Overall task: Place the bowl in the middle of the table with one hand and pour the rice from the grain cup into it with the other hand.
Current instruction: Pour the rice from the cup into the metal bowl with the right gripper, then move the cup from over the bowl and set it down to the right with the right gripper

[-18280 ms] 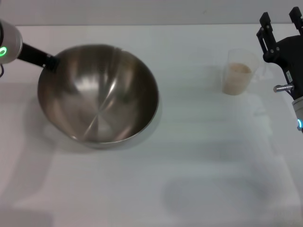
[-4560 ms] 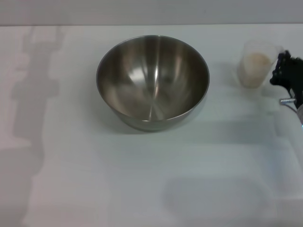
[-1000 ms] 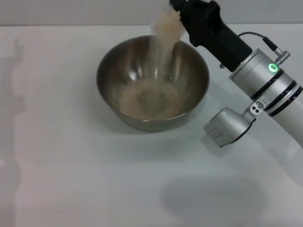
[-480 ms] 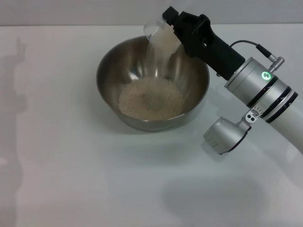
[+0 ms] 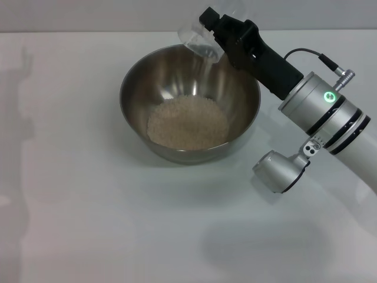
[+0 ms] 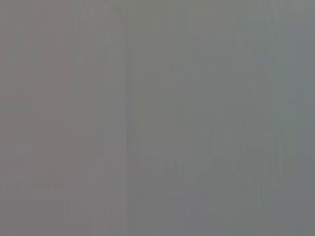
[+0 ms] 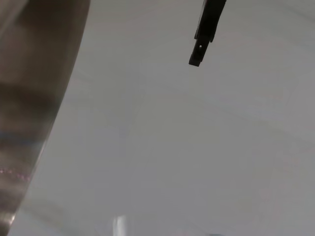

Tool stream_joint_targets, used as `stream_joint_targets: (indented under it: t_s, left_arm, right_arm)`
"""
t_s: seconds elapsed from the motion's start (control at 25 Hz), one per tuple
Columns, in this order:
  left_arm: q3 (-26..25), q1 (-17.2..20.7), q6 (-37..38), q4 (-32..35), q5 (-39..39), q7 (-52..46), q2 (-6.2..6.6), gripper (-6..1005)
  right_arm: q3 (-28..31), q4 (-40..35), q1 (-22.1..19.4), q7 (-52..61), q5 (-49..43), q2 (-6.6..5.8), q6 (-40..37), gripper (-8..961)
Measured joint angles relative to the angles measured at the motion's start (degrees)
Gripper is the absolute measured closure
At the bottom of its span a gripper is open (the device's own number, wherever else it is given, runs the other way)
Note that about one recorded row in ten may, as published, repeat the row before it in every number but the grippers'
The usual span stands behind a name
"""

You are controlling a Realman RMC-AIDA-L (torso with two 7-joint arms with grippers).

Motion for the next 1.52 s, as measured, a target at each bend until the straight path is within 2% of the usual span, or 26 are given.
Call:
stream_joint_targets:
  t_s: [0.6,0.8,1.0,1.52]
  left_arm:
    - [0.0,0.0,0.0,0.0,0.0,0.0,0.10,207]
    - [0.0,0.0,0.0,0.0,0.0,0.0,0.10,207]
    - [0.0,0.0,0.1,-0.1,0.0,0.0,0.10,207]
    - [0.0,-0.9,0.1,-0.2,0.2,0.0,0.18,207]
  right_arm:
    - [0.0,0.4,-0.1,0.3,0.1,0.00,0.5,948]
    - [3.2,6.1,-2.0,3.1,1.8,0.16,5.6,948]
    - [6.5,10.9,-4.2,11.9,2.7,0.32,9.5,948]
    - [6.4,22.3,-6.7,26.5,24.4,0.44,11.3,949]
